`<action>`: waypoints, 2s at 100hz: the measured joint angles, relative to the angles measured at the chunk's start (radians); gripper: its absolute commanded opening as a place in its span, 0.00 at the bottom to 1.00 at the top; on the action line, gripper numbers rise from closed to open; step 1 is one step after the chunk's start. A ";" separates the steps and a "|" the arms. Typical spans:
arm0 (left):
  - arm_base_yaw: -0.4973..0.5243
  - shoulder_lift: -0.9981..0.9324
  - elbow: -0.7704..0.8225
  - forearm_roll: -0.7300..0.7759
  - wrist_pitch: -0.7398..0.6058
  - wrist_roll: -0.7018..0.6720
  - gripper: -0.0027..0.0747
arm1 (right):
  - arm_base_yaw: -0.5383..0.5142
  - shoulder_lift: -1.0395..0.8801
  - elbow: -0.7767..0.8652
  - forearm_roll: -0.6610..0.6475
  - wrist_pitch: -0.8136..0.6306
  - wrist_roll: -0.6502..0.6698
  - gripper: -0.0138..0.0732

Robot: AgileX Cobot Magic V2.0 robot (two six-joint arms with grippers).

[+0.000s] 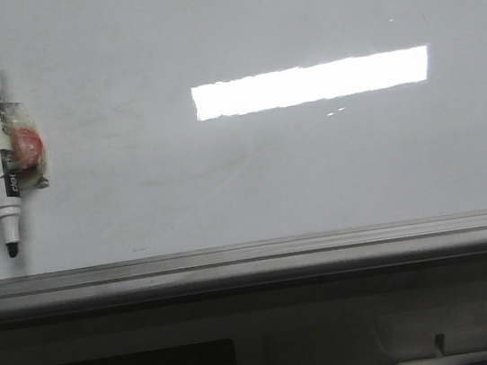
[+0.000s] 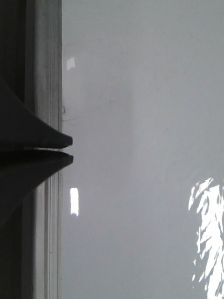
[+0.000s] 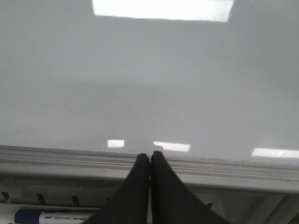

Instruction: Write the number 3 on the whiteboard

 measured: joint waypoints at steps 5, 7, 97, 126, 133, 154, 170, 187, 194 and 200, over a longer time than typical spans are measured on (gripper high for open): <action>0.000 0.000 0.000 0.000 0.000 0.000 0.01 | 0.000 0.000 0.000 0.000 0.000 0.000 0.11; 0.000 0.000 0.000 0.000 0.000 0.000 0.01 | 0.000 0.000 0.000 0.000 0.000 0.000 0.11; 0.000 0.000 0.000 0.000 0.000 0.000 0.01 | 0.000 0.000 0.000 0.000 0.000 -0.002 0.11; 0.000 0.000 0.000 -0.044 -0.045 0.000 0.01 | 0.000 0.000 0.000 0.000 -0.006 0.000 0.11; 0.000 0.000 0.000 -0.054 -0.073 0.000 0.01 | 0.000 0.000 0.000 0.000 -0.014 0.000 0.11; 0.000 0.000 0.000 -0.061 -0.089 0.000 0.01 | 0.000 0.000 0.000 0.009 -0.091 0.000 0.11; 0.000 0.000 0.000 -0.063 -0.091 0.000 0.01 | 0.000 0.000 0.000 0.009 -0.219 0.000 0.11; 0.000 0.000 0.000 -0.061 -0.105 0.000 0.01 | 0.000 0.000 0.000 0.010 -0.291 0.000 0.11; 0.000 0.000 0.000 -0.044 -0.120 0.000 0.01 | 0.000 0.000 0.000 0.011 -0.282 0.000 0.11; 0.000 0.000 0.000 -0.059 -0.139 0.000 0.01 | 0.000 0.000 0.000 0.011 -0.263 0.000 0.11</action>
